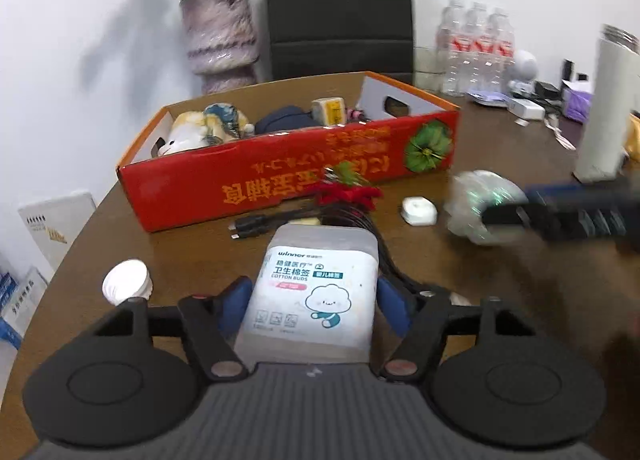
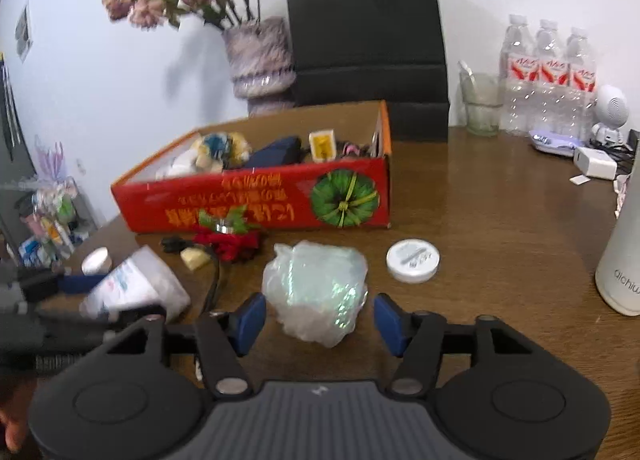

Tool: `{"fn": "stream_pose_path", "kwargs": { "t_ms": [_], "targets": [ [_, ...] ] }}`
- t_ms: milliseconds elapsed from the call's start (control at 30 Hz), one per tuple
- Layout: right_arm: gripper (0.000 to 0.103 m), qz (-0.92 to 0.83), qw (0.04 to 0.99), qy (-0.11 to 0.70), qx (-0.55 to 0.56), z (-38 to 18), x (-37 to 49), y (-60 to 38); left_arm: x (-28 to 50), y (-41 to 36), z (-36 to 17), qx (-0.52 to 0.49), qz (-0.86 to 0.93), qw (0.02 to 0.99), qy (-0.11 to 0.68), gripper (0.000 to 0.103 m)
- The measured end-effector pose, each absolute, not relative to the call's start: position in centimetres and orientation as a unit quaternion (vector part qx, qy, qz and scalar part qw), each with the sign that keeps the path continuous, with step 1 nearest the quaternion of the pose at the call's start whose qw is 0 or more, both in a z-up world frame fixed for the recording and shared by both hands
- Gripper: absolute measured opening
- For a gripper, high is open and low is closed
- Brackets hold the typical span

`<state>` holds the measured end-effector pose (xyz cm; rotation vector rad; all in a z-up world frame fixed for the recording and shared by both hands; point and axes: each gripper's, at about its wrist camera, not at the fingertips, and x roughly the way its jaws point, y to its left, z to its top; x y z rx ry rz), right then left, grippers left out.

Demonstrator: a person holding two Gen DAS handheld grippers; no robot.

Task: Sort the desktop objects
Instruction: 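Carry swab container and plastic bag into the box and open both tools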

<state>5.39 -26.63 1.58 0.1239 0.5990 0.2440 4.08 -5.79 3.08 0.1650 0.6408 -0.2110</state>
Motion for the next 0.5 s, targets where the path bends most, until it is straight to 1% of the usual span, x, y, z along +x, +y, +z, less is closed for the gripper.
{"fn": "stream_pose_path", "kwargs": {
  "t_ms": [33, 67, 100, 133, 233, 333, 400, 500],
  "targets": [
    [0.065, 0.120, 0.948, 0.287, 0.064, 1.5, 5.5, -26.7, 3.4, -5.7, 3.1, 0.078, -0.102, 0.941, 0.313, 0.069],
    [0.059, 0.122, 0.948, 0.285, 0.067, 1.3, 5.7, -26.6, 2.7, -5.6, 3.1, 0.072, -0.097, 0.942, 0.313, 0.068],
    [0.036, 0.127, 0.946, 0.291, 0.069, 1.0, 6.2, -26.5, 2.0, -5.5, 3.3, 0.064, -0.093, 0.945, 0.308, 0.068],
    [0.030, 0.129, 0.944, 0.297, 0.071, 0.7, 6.5, -26.3, 1.4, -5.2, 3.6, 0.052, -0.092, 0.948, 0.299, 0.068],
    [0.023, 0.126, 0.950, 0.279, 0.060, 1.1, 5.7, -25.9, 0.2, -4.3, 5.2, 0.018, -0.097, 0.957, 0.272, 0.067],
    [0.021, 0.128, 0.954, 0.259, 0.081, 2.7, 5.1, -26.4, 0.5, -3.3, 8.0, 0.008, -0.088, 0.967, 0.241, 0.067],
    [0.021, 0.131, 0.959, 0.237, 0.085, 4.5, 5.1, -26.5, 2.2, -2.5, 10.0, -0.006, -0.080, 0.970, 0.228, 0.067],
    [0.021, 0.134, 0.963, 0.217, 0.090, 7.5, 6.7, -26.5, 6.9, -2.0, 13.1, -0.030, -0.064, 0.970, 0.233, 0.068]
  ]
}}
